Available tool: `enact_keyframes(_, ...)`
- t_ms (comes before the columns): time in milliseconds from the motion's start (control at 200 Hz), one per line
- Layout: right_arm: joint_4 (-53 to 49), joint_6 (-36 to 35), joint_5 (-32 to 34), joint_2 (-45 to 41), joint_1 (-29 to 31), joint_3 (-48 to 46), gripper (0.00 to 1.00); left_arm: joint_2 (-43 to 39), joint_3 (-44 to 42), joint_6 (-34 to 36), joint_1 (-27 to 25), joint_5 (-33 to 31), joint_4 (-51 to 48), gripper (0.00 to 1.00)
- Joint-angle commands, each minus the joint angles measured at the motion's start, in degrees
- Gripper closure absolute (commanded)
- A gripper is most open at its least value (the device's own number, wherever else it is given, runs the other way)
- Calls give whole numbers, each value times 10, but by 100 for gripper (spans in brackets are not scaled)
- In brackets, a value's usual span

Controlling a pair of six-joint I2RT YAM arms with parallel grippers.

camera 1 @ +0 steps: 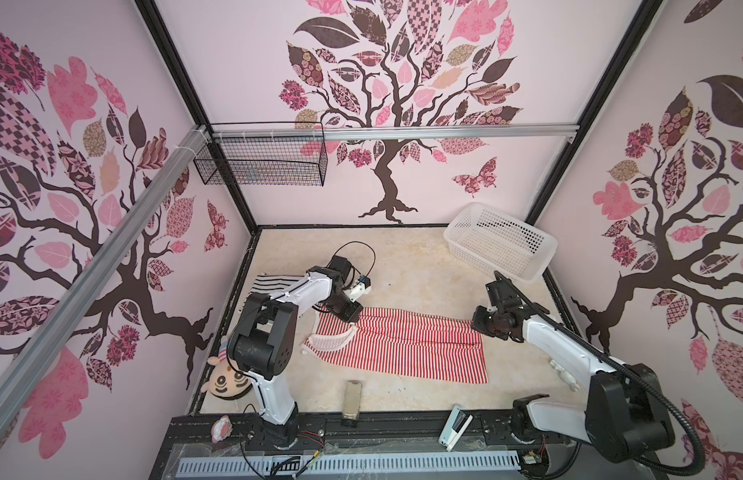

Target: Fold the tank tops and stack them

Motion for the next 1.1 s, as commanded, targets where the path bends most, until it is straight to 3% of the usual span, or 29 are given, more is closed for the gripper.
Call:
enact_keyframes(0, -11, 16, 10, -14, 9, -11, 98, -23, -23, 6, 0, 6, 5, 100)
enact_keyframes(185, -18, 30, 31, -21, 13, -28, 98, -36, -47, 9, -5, 21, 2, 99)
enact_keyframes(270, -22, 34, 43, -25, 13, -32, 96, -40, -52, 12, -7, 23, -4, 86)
enact_keyframes(340, -24, 38, 41, -22, 12, -32, 85, -44, -53, 12, -8, 18, -8, 75)
enact_keyframes(440, -30, 42, 31, -24, 13, -23, 68, -61, -51, 13, -8, -1, -14, 71)
enact_keyframes(560, -42, 53, 30, -45, 21, -5, 62, -98, -37, 11, -8, -22, -23, 68)
enact_keyframes(785, -15, 89, 15, -16, 84, 17, 68, -85, 7, -18, -19, 24, -13, 65)
enact_keyframes(920, 18, 100, 12, 24, 91, 10, 79, -25, 45, -14, -61, -6, -9, 65)
enact_keyframes(1096, 37, 104, 17, 49, 91, -20, 84, 20, 49, -8, -94, -29, -4, 66)
